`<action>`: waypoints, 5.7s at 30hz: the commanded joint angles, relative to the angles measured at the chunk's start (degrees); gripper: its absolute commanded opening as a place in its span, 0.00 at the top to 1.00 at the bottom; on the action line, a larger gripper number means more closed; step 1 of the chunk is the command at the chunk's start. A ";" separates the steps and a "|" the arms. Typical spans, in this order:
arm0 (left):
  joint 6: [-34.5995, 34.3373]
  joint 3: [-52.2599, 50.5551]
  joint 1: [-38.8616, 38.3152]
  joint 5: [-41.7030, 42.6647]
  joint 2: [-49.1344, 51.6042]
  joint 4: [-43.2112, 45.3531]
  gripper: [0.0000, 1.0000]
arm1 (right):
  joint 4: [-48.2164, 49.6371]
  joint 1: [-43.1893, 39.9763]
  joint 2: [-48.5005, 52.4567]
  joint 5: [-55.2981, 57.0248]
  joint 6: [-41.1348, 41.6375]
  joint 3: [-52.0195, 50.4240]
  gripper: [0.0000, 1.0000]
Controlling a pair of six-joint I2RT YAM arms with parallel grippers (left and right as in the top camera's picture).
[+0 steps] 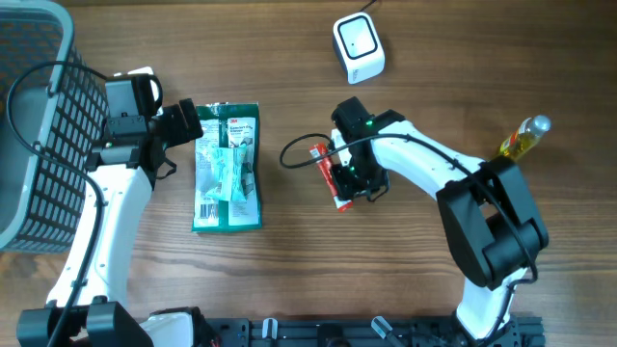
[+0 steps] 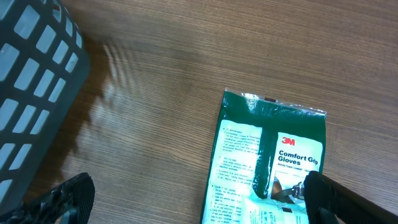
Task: Scan the item barcode
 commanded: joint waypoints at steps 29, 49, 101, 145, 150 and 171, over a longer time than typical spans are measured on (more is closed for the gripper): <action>1.09 0.48 0.37 -0.35 -0.66 0.15 0.00 | -11.76 3.39 -16.55 -2.08 -38.91 4.09 0.96; 1.09 0.48 0.37 -0.35 -0.66 0.15 0.00 | 13.66 3.32 -16.50 45.00 -46.38 6.58 0.96; 1.09 0.46 0.37 -0.35 -0.66 0.15 0.00 | 64.94 -5.35 14.40 66.01 -68.65 6.29 0.96; 1.09 0.46 0.37 -0.35 -0.66 0.15 0.00 | -4.13 -12.22 -18.95 43.17 11.13 -13.20 0.69; 1.09 0.46 0.37 -0.35 -0.66 0.15 0.00 | -2.58 -12.22 -18.95 36.17 11.10 -13.20 0.26; 1.09 0.48 0.37 -0.35 -0.66 0.15 0.00 | 22.10 5.53 -18.88 -9.29 14.84 -13.22 0.09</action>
